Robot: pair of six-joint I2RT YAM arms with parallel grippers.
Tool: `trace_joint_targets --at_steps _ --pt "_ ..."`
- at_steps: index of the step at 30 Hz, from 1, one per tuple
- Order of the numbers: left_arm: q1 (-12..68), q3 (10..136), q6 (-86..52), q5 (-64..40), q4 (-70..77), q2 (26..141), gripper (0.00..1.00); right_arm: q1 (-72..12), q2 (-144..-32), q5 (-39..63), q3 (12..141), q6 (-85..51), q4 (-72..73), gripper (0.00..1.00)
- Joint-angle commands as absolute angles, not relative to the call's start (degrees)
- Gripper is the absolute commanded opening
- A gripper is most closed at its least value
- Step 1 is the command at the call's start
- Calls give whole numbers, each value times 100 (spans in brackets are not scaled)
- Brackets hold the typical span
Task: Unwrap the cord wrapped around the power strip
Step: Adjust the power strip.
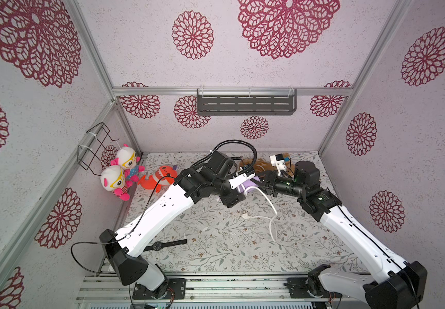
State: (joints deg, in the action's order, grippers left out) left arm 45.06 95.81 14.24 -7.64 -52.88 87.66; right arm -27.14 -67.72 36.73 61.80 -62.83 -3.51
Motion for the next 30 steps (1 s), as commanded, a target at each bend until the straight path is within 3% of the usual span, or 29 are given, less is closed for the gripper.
trace_joint_targets --at_steps 1,12,30 --pt "4353 9144 1310 -836 -4271 8183 97 -2608 -6670 3810 6104 -6754 165 0" --pt "3228 7544 1170 -2245 -3411 6714 97 -2408 -6616 3912 6165 -6724 176 0" --pt "3093 7459 1044 -3711 -2773 7677 97 -2405 -6661 4007 6419 -6593 71 0"
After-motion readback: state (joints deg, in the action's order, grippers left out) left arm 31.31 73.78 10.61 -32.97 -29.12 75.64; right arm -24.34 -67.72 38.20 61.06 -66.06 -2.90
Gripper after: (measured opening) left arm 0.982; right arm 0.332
